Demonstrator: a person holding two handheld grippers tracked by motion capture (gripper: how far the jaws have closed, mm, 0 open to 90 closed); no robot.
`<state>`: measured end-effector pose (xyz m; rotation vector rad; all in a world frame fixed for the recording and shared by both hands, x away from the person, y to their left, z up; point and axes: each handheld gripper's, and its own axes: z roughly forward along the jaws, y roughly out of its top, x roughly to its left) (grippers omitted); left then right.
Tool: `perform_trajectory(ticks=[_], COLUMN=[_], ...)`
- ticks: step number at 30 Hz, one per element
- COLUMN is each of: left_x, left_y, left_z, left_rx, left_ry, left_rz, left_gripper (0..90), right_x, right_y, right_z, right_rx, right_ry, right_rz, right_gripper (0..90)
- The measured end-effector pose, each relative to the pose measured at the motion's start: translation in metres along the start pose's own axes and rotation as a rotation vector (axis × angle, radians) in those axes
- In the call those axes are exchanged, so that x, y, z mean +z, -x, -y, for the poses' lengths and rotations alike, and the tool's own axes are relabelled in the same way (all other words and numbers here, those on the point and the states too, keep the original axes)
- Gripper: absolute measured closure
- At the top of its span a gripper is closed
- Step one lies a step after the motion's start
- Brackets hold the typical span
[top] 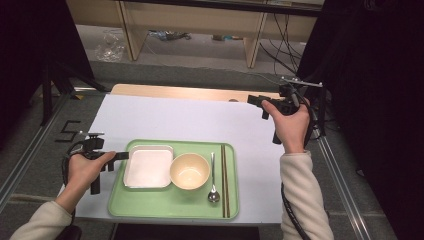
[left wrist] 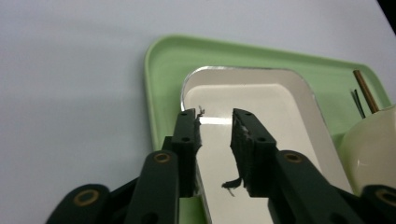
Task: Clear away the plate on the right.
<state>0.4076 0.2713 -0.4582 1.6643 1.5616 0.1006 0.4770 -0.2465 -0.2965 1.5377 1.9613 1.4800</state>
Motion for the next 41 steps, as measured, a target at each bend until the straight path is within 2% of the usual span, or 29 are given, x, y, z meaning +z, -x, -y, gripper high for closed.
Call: perform_trajectory(ticks=[1, 2, 4, 7, 8, 9, 10, 11, 12, 14, 16, 17, 20, 22, 23, 24, 25, 27, 30, 31, 32, 33, 37, 38, 39, 41], left_x=[-0.002, -0.004, -0.008, -0.017, -0.020, -0.022, -0.025, -0.028, -0.031, -0.039, -0.047, -0.050, -0.057, -0.060, -0.062, -0.064, -0.065, -0.066, -0.067, -0.067, -0.067, -0.067, -0.065, -0.065, -0.065, -0.066], left_y=[0.002, 0.003, 0.006, 0.009, 0.010, 0.011, 0.011, 0.013, 0.014, 0.017, 0.020, 0.022, 0.026, 0.028, 0.028, 0.027, 0.026, 0.026, 0.027, 0.028, 0.028, 0.029, 0.029, 0.029, 0.029, 0.029], left_z=[0.000, 0.000, -0.001, -0.003, -0.003, -0.003, -0.003, -0.003, -0.003, -0.003, 0.001, 0.003, 0.007, 0.009, 0.010, 0.009, 0.011, 0.016, 0.023, 0.025, 0.027, 0.027, 0.027, 0.027, 0.027, 0.027], left_rx=[0.035, 0.076, 0.129, 0.193, 0.220, 0.233, 0.261, 0.280, 0.305, 0.337, 0.349, 0.354, 0.378, 0.388, 0.394, 0.422, 0.406, 0.386, 0.391, 0.396, 0.398, 0.398, 0.401, 0.403, 0.407, 0.411], left_ry=[0.031, 0.054, 0.118, 0.215, 0.272, 0.308, 0.344, 0.383, 0.421, 0.489, 0.552, 0.582, 0.618, 0.645, 0.656, 0.676, 0.685, 0.698, 0.690, 0.685, 0.677, 0.675, 0.670, 0.668, 0.674, 0.675], left_rz=[-0.007, -0.016, 0.004, 0.015, 0.034, 0.049, 0.056, 0.057, 0.055, 0.037, 0.020, 0.016, -0.011, -0.031, -0.044, -0.066, -0.055, -0.062, -0.071, -0.070, -0.072, -0.073, -0.084, -0.089, -0.091, -0.093], left_gripper=[68.0, 65.9, 62.2, 56.2, 52.5, 49.0, 46.6, 43.2, 39.9, 34.8, 32.1, 30.9, 28.9, 28.5, 28.3, 28.3, 28.4, 28.4, 27.8, 27.7, 27.7, 27.8, 27.8, 27.7, 27.5, 27.1], right_x=[0.000, 0.000, 0.001, 0.002, 0.002, 0.003, 0.004, 0.004, 0.004, 0.004, 0.004, 0.005, 0.004, 0.002, 0.000, -0.001, -0.003, -0.008, -0.018, -0.021, -0.025, -0.029, -0.035, -0.035, -0.038, -0.038], right_y=[-0.001, 0.000, 0.000, 0.000, -0.001, 0.000, 0.000, -0.002, -0.001, -0.002, -0.006, -0.006, -0.013, -0.013, -0.015, -0.015, -0.016, -0.017, -0.021, -0.023, -0.024, -0.026, -0.026, -0.024, -0.026, -0.025], right_z=[0.000, 0.000, 0.001, 0.002, 0.002, 0.002, 0.003, 0.003, 0.003, 0.004, 0.009, 0.011, 0.025, 0.034, 0.039, 0.044, 0.049, 0.059, 0.075, 0.080, 0.085, 0.089, 0.096, 0.095, 0.096, 0.096], right_rx=[0.016, 0.002, 0.004, -0.001, 0.010, -0.010, -0.014, 0.005, -0.009, -0.020, -0.019, -0.047, -0.081, -0.117, -0.107, -0.106, -0.107, -0.123, -0.149, -0.150, -0.172, -0.179, -0.212, -0.238, -0.215, -0.219], right_ry=[-0.004, -0.001, -0.001, -0.008, -0.013, -0.012, -0.011, -0.016, -0.014, -0.015, -0.021, -0.022, -0.019, -0.013, -0.037, -0.045, -0.047, -0.048, -0.032, -0.025, -0.011, -0.023, -0.008, -0.004, -0.023, -0.001], right_rz=[0.001, 0.001, 0.004, 0.000, 0.003, 0.005, 0.005, 0.008, 0.003, 0.005, 0.014, 0.019, 0.018, 0.014, 0.010, 0.000, 0.007, 0.006, 0.025, 0.016, 0.015, 0.014, 0.025, 0.025, 0.033, 0.030], right_gripper=[49.4, 49.4, 49.4, 49.4, 49.4, 49.4, 49.4, 49.4, 49.4, 49.6, 49.8, 50.0, 50.8, 53.2, 53.2, 53.1, 52.5, 52.2, 53.4, 53.8, 53.7, 53.6, 52.8, 52.8, 52.7, 52.7])
